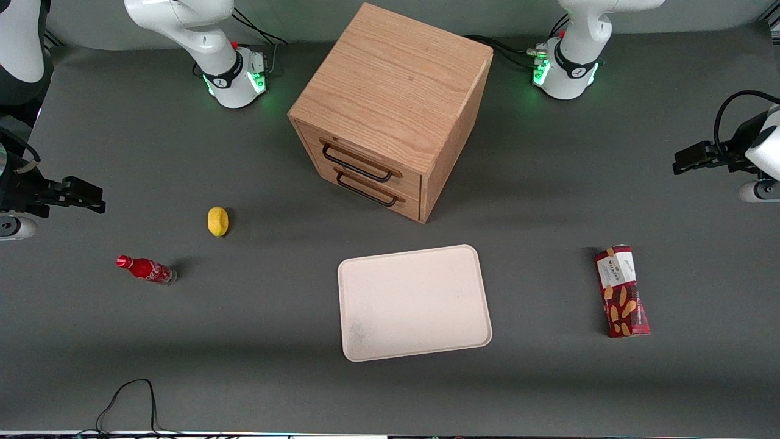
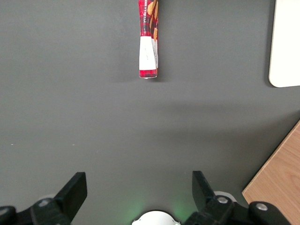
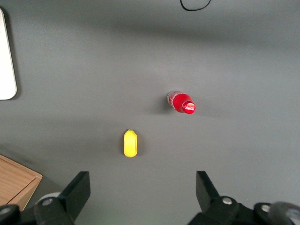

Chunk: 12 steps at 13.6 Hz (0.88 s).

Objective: Place red cookie box on tray

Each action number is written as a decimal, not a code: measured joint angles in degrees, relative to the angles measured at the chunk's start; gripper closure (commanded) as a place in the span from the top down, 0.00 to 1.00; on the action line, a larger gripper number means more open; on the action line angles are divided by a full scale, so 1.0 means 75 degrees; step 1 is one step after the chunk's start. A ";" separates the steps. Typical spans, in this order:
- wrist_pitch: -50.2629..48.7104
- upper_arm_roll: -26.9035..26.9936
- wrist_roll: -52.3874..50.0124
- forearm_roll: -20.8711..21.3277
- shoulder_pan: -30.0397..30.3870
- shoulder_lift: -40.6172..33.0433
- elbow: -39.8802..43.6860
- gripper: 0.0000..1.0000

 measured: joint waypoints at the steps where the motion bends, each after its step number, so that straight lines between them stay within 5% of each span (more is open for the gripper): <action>1: -0.0003 -0.0007 0.0000 0.0013 -0.0002 0.0009 0.0000 1.00; 12: 0.0002 -0.0012 0.0000 0.0056 -0.0004 0.0175 0.0000 1.00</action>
